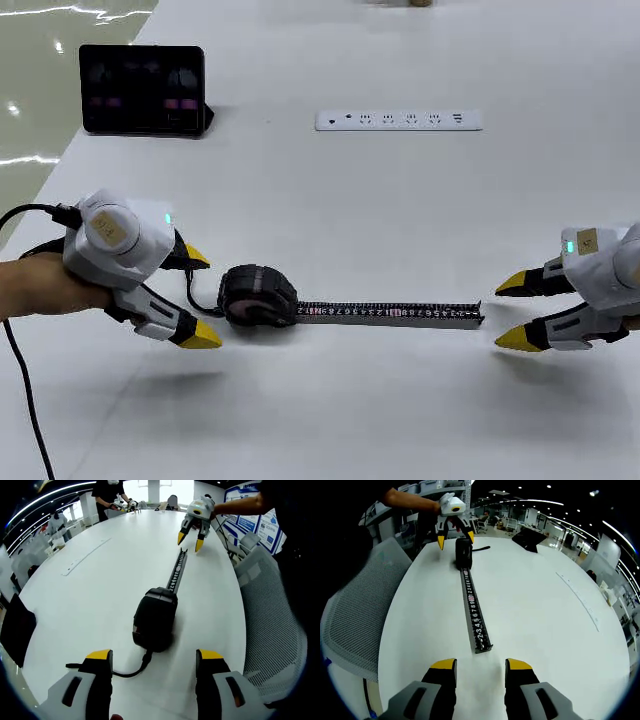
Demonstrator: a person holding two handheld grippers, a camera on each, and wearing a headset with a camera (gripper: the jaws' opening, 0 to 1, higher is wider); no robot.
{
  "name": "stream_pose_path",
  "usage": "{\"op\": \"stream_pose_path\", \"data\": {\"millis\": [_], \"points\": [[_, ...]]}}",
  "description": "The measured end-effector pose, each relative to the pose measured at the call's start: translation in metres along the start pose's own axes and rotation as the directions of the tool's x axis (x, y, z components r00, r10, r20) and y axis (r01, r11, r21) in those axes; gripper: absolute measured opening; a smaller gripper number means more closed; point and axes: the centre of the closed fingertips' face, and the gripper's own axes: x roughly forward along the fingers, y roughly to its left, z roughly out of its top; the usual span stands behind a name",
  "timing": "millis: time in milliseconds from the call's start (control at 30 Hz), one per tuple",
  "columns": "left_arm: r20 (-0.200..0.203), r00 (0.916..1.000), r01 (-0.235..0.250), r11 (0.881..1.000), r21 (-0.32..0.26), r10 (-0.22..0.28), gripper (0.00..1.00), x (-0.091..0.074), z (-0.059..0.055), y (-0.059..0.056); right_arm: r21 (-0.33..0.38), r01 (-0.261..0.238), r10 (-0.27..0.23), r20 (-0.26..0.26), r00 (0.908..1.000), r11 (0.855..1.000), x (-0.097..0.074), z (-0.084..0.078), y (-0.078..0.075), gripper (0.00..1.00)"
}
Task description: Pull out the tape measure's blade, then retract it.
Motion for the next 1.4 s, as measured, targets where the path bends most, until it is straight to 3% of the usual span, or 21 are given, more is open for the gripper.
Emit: {"op": "stream_pose_path", "data": {"millis": [367, 767, 1300, 1400], "points": [[0.055, 0.9977, -0.036, 0.998, -0.06, 0.039, 0.71, -0.007, 0.0, -0.007, 0.061, 0.056, -0.059, 0.045, 0.9973, 0.997, -0.007, 0.006, 0.008, 0.41], [0.106, 0.9908, -0.071, 0.989, -0.127, 0.085, 0.77, -0.017, 0.0, -0.021, 0.15, 0.114, -0.127, 0.079, 0.9887, 0.982, -0.013, 0.006, 0.018, 0.49], [0.162, 0.9743, -0.119, 0.968, -0.219, 0.157, 0.85, -0.021, 0.003, -0.035, 0.249, 0.174, -0.207, 0.111, 0.9721, 0.953, -0.023, 0.005, 0.025, 0.56], [0.18, 0.9683, -0.125, 0.959, -0.253, 0.174, 0.86, -0.021, 0.006, -0.037, 0.269, 0.187, -0.223, 0.112, 0.9683, 0.945, -0.025, 0.005, 0.027, 0.58]]}}
